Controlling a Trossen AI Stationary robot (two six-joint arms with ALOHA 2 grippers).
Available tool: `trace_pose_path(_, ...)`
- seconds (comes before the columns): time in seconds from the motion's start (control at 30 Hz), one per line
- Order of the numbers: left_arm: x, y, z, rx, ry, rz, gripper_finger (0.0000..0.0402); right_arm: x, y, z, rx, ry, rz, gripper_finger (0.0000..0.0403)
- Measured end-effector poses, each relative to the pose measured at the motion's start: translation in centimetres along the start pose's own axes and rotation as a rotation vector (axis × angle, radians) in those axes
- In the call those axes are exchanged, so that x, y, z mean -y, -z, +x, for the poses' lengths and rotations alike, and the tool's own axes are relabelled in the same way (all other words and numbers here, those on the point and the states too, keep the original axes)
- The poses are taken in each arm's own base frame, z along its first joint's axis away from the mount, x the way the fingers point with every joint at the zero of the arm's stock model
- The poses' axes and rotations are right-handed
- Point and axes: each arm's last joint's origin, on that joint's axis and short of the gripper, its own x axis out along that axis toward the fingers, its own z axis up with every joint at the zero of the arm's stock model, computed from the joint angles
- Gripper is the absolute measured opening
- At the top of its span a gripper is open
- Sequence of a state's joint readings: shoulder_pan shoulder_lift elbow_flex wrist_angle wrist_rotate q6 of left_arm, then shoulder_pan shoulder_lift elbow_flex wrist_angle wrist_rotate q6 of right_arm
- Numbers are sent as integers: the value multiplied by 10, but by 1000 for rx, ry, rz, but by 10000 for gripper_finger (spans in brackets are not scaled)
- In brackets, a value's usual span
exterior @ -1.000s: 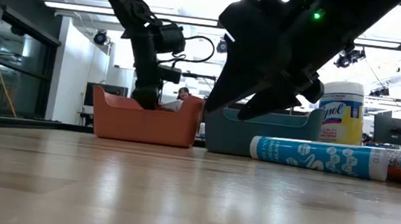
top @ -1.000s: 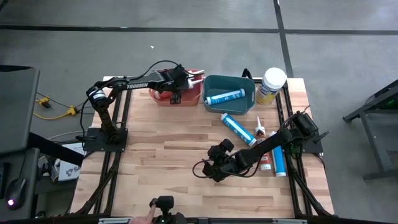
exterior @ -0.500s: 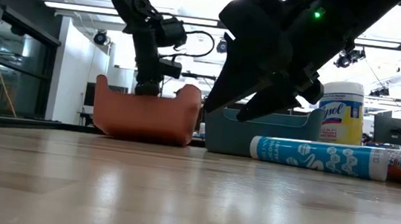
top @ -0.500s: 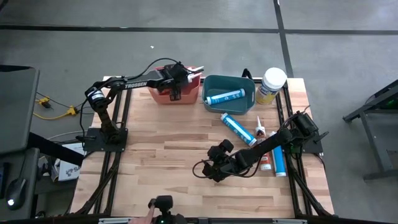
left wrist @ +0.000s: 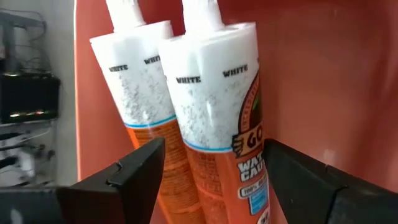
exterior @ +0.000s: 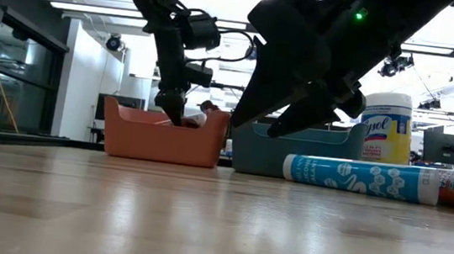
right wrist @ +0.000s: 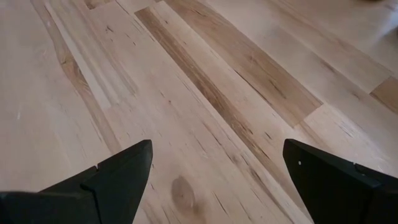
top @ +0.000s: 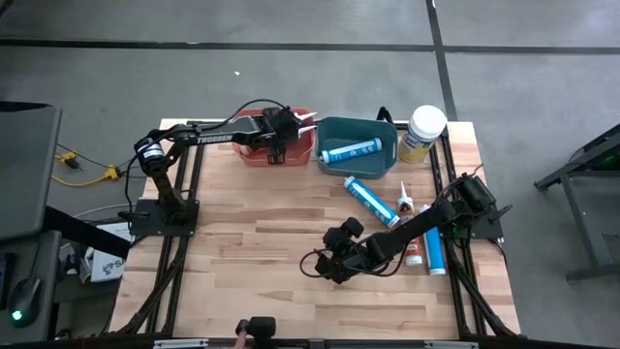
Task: Pick & place silicon tubes, Sealant and Lysol wipes
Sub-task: Put the left orange sealant into the orange bin, then put the left blue sealant into the blue bin
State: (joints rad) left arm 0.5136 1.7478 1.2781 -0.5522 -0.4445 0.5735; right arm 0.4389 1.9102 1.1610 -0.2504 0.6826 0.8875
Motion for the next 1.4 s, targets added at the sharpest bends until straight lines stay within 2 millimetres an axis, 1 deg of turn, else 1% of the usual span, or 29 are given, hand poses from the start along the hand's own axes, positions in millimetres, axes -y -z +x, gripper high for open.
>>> trace_pose_path(0.23,8,-4,-8,-21,-36,39,264,0,0,0,-2,-5,-11,358)
trace_pose_path(0.4,1,-3,-26,17,-62,16,264,0,-1,-1,-1,-7,-33,358)
trace_pose_path(0.5,-7,0,-42,55,-84,-10,264,-1,-4,-4,5,-13,-53,358)
trace_pose_path(0.67,-21,10,-80,160,-81,-87,264,3,-17,-14,13,-19,-85,358)
trace_pose_path(0.8,-30,19,-111,304,-5,-178,264,17,-38,-34,36,8,-100,358)
trace_pose_path(0.87,-31,22,-122,358,48,-207,264,27,-50,-48,54,32,-110,358)
trace_pose_path(0.93,-31,26,-128,392,109,-218,264,37,-62,-64,80,51,-117,358)
trace_pose_path(1.07,-27,30,-135,433,232,-229,264,60,-84,-97,128,63,-118,358)
trace_pose_path(1.17,-26,31,-137,460,286,-246,264,75,-93,-120,146,61,-110,358)
trace_pose_path(1.23,-23,35,-140,483,335,-254,264,86,-98,-133,154,64,-100,358)
trace_pose_path(1.33,-19,39,-140,545,360,-275,264,99,-101,-146,147,66,-85,358)
trace_pose_path(1.4,-10,44,-133,553,411,-296,264,106,-101,-151,117,60,-76,358)
